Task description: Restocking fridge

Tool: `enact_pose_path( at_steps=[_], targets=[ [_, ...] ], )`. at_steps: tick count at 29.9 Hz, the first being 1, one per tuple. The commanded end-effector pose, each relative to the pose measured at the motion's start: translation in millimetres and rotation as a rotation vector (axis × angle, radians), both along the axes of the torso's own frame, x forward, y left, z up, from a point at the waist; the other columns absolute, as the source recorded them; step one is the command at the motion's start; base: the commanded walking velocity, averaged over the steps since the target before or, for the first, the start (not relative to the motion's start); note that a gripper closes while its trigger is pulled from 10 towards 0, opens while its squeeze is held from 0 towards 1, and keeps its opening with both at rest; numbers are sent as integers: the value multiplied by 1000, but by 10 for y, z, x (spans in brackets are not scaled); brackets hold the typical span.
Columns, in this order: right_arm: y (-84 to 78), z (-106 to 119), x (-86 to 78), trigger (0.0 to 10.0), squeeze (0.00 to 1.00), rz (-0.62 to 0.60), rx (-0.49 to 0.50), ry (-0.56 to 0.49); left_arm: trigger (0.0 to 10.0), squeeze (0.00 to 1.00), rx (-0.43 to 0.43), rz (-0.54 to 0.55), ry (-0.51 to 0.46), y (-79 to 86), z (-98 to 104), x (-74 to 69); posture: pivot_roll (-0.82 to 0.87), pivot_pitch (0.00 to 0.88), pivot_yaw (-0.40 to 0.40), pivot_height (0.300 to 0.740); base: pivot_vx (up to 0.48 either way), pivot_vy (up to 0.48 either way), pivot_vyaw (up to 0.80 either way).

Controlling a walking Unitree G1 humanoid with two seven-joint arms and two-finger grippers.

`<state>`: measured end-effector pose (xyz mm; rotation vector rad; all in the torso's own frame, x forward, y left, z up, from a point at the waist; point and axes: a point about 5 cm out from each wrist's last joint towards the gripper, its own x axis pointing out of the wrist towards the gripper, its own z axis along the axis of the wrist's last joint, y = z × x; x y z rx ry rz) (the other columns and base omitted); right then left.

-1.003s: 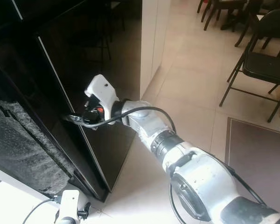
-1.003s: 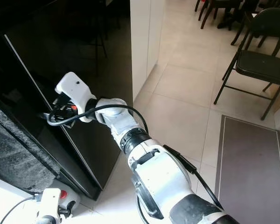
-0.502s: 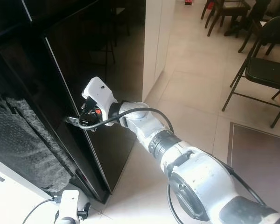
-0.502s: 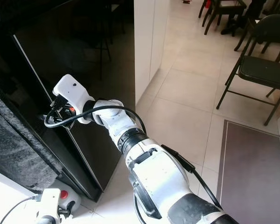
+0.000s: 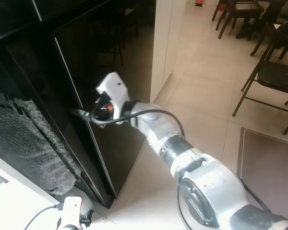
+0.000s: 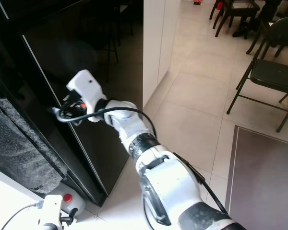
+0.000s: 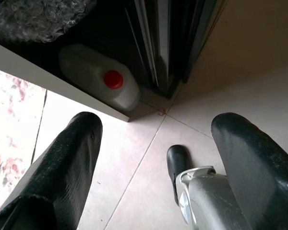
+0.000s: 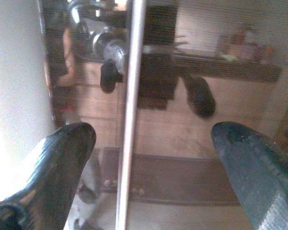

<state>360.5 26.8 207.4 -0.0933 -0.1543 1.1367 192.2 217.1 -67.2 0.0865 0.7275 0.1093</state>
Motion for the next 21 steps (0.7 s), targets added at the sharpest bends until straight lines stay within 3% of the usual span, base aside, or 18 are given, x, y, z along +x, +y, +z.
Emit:
enact_pose_path(
  at_steps=[1,2,7,8,9,11,13,15,17,18,19,20,21],
  targets=[
    [-130,-18,2,10000,0,-27,23,-25,10000,0,2,-2,12,10,-17,-35,8,61,42,740,0,0,0],
    [-130,-18,2,10000,0,-27,23,-25,10000,0,2,-2,12,10,-17,-35,8,61,42,740,0,0,0],
    [-556,-101,-6,10000,0,-137,77,-42,10000,0,3,-11,14,5,-13,-21,5,64,49,740,0,0,0],
    [-556,-101,-6,10000,0,-137,77,-42,10000,0,3,-11,14,5,-13,-21,5,64,49,740,0,0,0],
    [-789,-166,0,10000,0,-210,132,0,10000,0,5,-13,15,13,-11,-21,0,65,49,740,0,0,0],
    [-1083,-315,2,10000,0,-308,166,60,10000,0,8,-14,17,23,-12,-25,-3,62,48,740,0,0,0],
    [-1114,-334,-4,10000,0,-319,166,68,10000,0,8,-13,18,25,-12,-26,-3,62,48,740,0,0,0],
    [-1470,-690,-5,10000,0,-512,92,167,10000,0,9,-11,23,37,-19,-43,-11,57,50,740,0,0,0],
    [-1662,-933,-43,10000,0,-624,56,250,10000,0,9,-9,27,43,-23,-53,-20,51,50,740,0,0,0],
    [-1857,-1291,-153,10000,0,-759,-16,374,10000,0,10,-7,35,45,-31,-65,-18,42,49,740,0,0,0],
    [-1857,-1291,-153,10000,0,-759,-16,374,10000,0,10,-7,35,45,-31,-65,-18,42,49,740,0,0,0],
    [-1938,-1506,-258,10000,0,-812,-73,446,10000,0,10,-4,38,47,-34,-69,-18,40,50,740,0,0,0],
    [-2026,-1857,-488,10000,0,-867,-148,584,10000,0,9,1,42,52,-36,-71,-19,32,50,740,0,0,0]
  ],
)
